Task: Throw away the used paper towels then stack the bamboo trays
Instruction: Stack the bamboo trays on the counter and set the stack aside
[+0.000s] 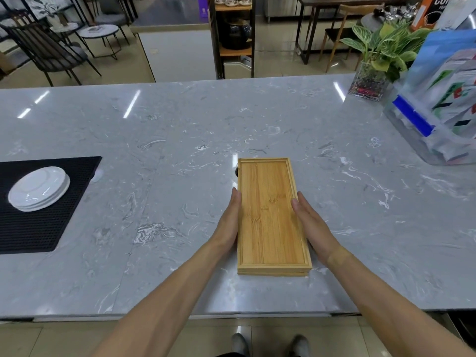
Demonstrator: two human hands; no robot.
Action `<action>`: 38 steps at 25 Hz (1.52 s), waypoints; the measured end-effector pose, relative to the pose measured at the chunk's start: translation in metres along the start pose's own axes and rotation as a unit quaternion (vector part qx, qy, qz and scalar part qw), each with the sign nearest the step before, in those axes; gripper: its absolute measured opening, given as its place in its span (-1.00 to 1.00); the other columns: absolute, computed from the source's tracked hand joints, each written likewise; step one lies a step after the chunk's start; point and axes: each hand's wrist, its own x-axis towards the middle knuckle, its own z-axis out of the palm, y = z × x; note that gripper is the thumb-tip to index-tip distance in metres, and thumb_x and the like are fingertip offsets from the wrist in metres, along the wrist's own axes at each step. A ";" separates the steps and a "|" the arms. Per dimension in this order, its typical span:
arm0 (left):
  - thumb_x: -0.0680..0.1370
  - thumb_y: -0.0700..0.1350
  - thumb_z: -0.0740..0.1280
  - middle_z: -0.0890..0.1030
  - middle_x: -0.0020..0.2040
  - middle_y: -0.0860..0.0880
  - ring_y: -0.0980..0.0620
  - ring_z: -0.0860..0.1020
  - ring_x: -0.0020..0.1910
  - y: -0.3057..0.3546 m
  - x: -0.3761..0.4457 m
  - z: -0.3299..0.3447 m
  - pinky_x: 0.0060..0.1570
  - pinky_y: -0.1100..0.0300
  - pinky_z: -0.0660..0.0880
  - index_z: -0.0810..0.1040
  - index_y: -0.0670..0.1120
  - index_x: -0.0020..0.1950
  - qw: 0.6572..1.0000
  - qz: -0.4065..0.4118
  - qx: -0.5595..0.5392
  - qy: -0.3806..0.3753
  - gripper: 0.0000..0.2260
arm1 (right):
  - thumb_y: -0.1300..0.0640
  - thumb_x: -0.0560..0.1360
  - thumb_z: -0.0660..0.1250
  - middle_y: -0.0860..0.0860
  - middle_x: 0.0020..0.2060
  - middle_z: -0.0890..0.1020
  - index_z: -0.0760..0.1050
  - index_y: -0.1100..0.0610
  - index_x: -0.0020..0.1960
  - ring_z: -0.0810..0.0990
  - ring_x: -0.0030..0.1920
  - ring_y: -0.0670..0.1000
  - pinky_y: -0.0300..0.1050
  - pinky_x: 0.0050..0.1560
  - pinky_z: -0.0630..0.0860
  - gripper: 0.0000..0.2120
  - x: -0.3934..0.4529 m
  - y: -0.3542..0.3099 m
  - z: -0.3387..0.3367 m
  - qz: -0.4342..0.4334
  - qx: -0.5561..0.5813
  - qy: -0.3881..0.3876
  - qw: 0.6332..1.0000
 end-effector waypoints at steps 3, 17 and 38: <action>0.48 0.45 0.09 0.29 0.53 -0.02 -0.01 0.35 0.44 -0.008 0.005 0.005 0.42 -0.14 0.30 0.10 0.08 0.57 0.999 -0.005 -0.016 0.033 -0.24 | -0.34 0.45 0.21 -0.21 0.48 0.22 0.04 -0.23 0.51 0.27 0.34 -0.19 -0.12 0.37 0.23 -0.30 0.001 0.005 0.009 0.004 0.037 0.016 0.999; 0.65 0.08 0.09 0.32 0.32 0.30 0.57 0.39 0.03 -0.014 0.010 0.009 -0.01 0.44 0.36 0.06 0.15 0.56 0.997 0.010 -0.016 0.077 -0.53 | -0.23 0.50 0.22 -0.16 0.51 0.21 0.02 -0.26 0.50 0.23 0.46 -0.06 0.13 0.49 0.18 -0.36 0.000 0.006 0.016 0.006 0.051 0.036 0.998; 0.57 0.18 0.19 0.52 0.07 -0.13 -0.11 0.43 0.19 -0.008 -0.049 -0.016 0.23 -0.09 0.43 0.62 -0.09 -0.08 0.927 -0.071 0.367 0.038 -0.62 | -0.30 0.48 0.17 -0.01 0.07 0.49 0.51 -0.10 0.23 0.36 0.23 0.12 0.00 0.22 0.37 -0.56 -0.038 0.014 -0.018 0.038 -0.383 0.003 0.923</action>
